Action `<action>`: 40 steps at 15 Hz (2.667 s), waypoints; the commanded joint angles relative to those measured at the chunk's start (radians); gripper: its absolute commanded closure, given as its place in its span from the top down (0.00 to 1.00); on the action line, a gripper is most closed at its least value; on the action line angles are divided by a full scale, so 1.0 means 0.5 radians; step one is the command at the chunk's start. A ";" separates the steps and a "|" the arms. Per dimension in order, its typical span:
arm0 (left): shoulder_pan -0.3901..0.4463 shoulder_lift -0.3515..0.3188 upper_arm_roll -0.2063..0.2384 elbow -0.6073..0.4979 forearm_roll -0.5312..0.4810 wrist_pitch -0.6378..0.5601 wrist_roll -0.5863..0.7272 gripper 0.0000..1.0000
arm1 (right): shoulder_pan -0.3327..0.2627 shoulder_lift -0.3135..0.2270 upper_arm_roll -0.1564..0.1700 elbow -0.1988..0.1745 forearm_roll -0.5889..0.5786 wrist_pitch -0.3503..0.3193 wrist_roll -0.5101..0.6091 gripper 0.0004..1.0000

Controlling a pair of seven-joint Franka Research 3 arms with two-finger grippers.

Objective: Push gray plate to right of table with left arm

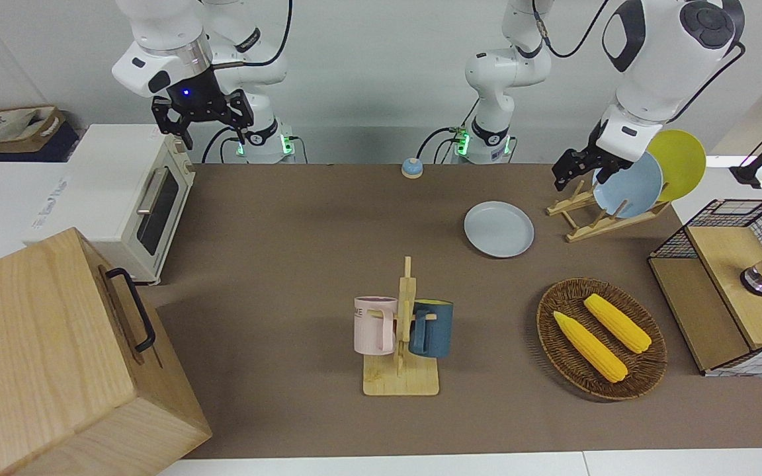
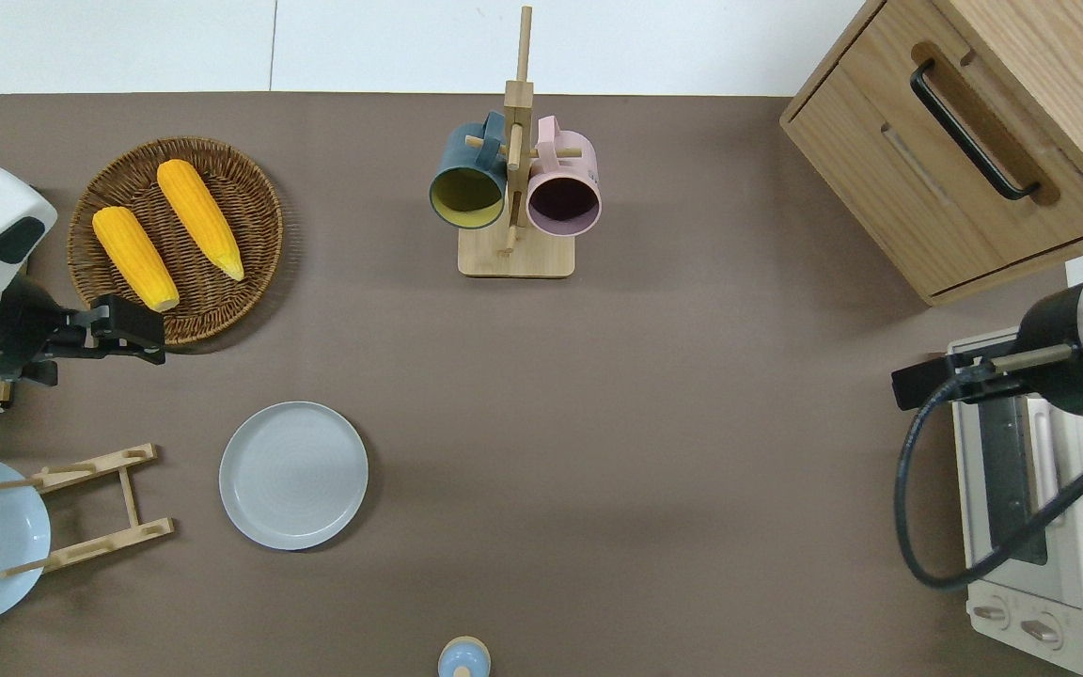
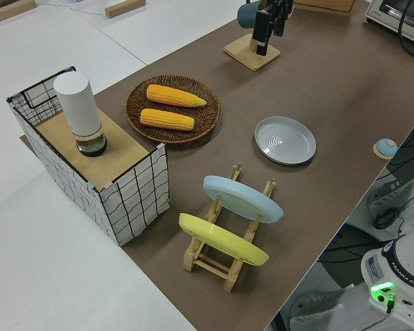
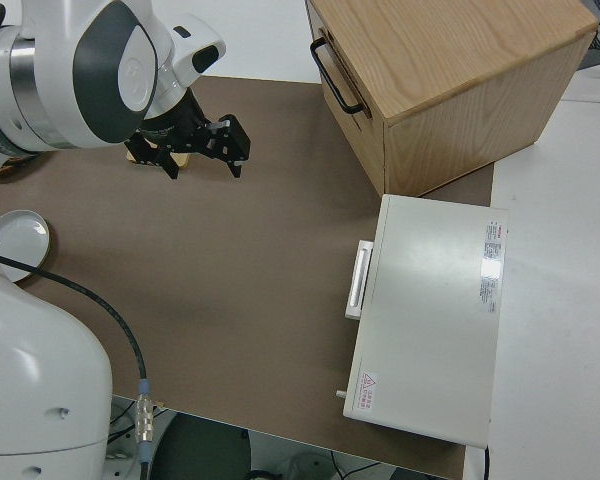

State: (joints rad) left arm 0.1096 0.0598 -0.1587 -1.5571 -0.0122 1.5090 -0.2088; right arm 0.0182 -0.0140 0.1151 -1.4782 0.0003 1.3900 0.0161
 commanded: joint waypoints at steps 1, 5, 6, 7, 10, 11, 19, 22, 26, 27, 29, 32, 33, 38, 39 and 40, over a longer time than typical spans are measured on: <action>-0.035 0.031 0.026 0.037 0.015 0.022 -0.030 1.00 | -0.039 -0.006 0.034 0.017 0.009 -0.031 0.026 0.98; -0.029 0.037 0.023 0.040 0.012 0.025 -0.033 1.00 | -0.039 -0.006 0.034 0.017 0.009 -0.031 0.026 0.98; -0.032 0.040 0.011 0.040 0.015 0.022 -0.036 1.00 | -0.039 -0.006 0.034 0.017 0.009 -0.031 0.026 0.98; -0.029 0.040 0.004 0.040 0.012 0.025 -0.036 1.00 | -0.039 -0.006 0.034 0.017 0.012 -0.031 0.026 0.98; -0.029 0.037 0.008 0.040 0.018 0.025 -0.033 1.00 | -0.039 -0.006 0.034 0.017 0.009 -0.031 0.026 0.98; -0.020 0.031 0.004 0.037 0.018 0.028 -0.033 1.00 | -0.039 -0.006 0.034 0.017 0.012 -0.031 0.026 0.98; -0.004 -0.055 0.029 -0.088 0.021 0.136 0.022 1.00 | -0.039 -0.006 0.031 0.017 0.012 -0.031 0.026 0.98; 0.002 -0.125 0.075 -0.275 0.021 0.227 0.101 1.00 | -0.039 -0.006 0.034 0.017 0.012 -0.031 0.026 0.98; 0.002 -0.282 0.142 -0.650 0.021 0.491 0.175 1.00 | -0.039 -0.006 0.034 0.017 0.012 -0.031 0.026 0.98; 0.002 -0.294 0.149 -0.708 0.021 0.513 0.175 1.00 | -0.039 -0.006 0.034 0.017 0.012 -0.031 0.026 0.98; 0.002 -0.316 0.152 -0.855 0.021 0.620 0.175 1.00 | -0.039 -0.006 0.034 0.017 0.009 -0.031 0.026 0.98; 0.002 -0.337 0.152 -1.048 0.021 0.795 0.163 1.00 | -0.039 -0.006 0.031 0.017 0.009 -0.031 0.026 0.98; 0.002 -0.353 0.152 -1.122 0.021 0.859 0.160 1.00 | -0.039 -0.006 0.031 0.017 0.009 -0.031 0.026 0.98; -0.007 -0.426 0.152 -1.518 0.021 1.215 0.126 1.00 | -0.039 -0.006 0.031 0.017 0.012 -0.031 0.026 0.98; -0.007 -0.442 0.152 -1.588 0.021 1.289 0.123 1.00 | -0.039 -0.006 0.031 0.017 0.012 -0.031 0.026 0.98; -0.010 -0.448 0.152 -1.650 0.021 1.350 0.123 1.00 | -0.039 -0.006 0.034 0.017 0.012 -0.031 0.026 0.98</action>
State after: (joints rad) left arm 0.1114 -0.0949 -0.0859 -2.2386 -0.0098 2.0755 -0.1356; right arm 0.0182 -0.0140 0.1151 -1.4782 0.0003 1.3900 0.0161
